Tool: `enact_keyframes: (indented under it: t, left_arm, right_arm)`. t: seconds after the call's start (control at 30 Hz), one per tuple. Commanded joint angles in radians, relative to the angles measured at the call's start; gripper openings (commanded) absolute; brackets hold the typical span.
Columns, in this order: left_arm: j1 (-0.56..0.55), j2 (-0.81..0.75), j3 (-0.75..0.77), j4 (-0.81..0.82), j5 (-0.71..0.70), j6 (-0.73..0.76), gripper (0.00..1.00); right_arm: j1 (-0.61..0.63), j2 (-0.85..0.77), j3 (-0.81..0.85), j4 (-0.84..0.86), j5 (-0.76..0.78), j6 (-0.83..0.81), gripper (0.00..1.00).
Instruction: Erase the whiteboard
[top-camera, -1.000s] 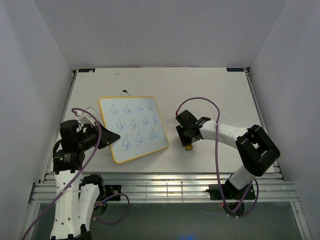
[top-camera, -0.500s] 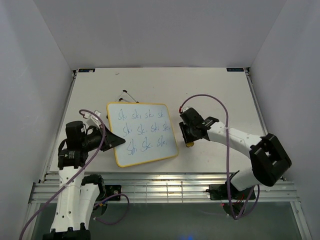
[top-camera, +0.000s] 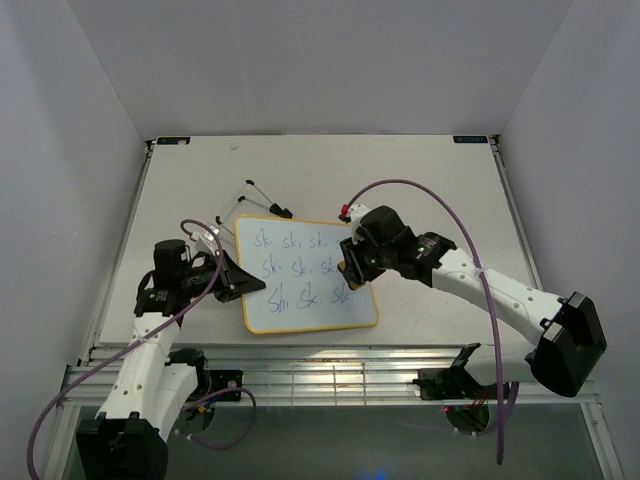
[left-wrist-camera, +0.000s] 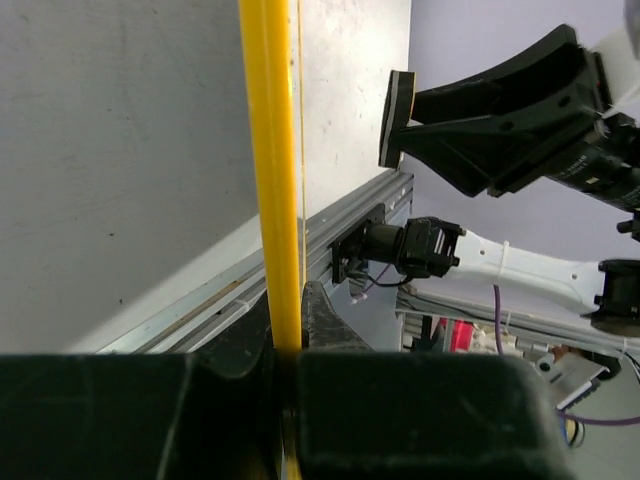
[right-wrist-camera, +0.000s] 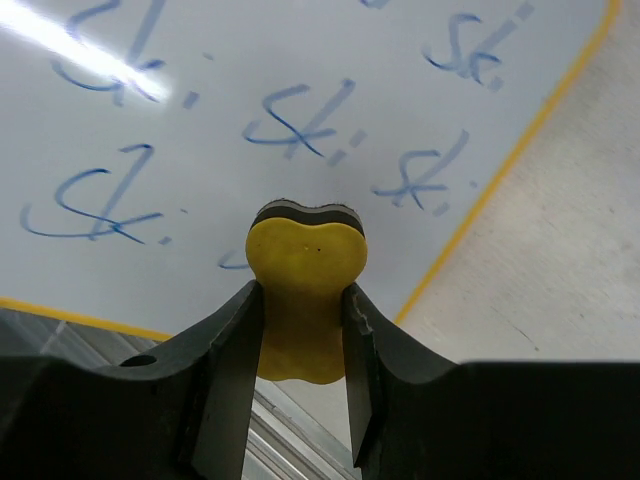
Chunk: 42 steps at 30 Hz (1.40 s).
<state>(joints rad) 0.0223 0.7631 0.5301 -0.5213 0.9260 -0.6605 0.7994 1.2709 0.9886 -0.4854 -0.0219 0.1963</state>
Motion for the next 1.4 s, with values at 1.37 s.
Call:
enact_keyframes:
  t: [1.37]
  left_arm:
    - [-0.232, 0.151, -0.171, 0.446, 0.017, -0.097, 0.00]
  right_arm:
    - [0.084, 0.616, 0.453, -0.022, 0.002, -0.058, 0.31]
